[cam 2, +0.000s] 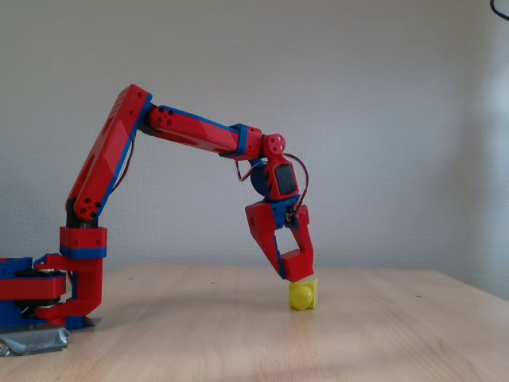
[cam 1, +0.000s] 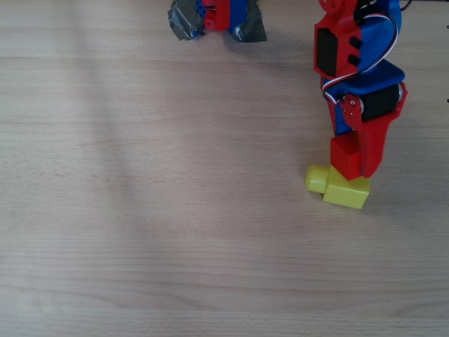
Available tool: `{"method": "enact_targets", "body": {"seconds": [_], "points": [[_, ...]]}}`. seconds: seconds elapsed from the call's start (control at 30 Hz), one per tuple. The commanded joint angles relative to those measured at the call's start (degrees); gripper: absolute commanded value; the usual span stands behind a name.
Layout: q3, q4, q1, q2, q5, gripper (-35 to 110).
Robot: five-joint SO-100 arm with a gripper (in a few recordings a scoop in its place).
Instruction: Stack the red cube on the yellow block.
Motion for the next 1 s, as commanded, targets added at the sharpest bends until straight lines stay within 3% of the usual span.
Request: {"method": "enact_targets", "body": {"seconds": [0.0, 0.33, 0.97], "points": [[-1.2, 2.5, 0.8, 5.4, 1.5, 15], [-1.1, 1.7, 1.0, 5.7, 6.2, 21], [-0.4, -1.8, 0.5, 6.6, 2.3, 29]]}}
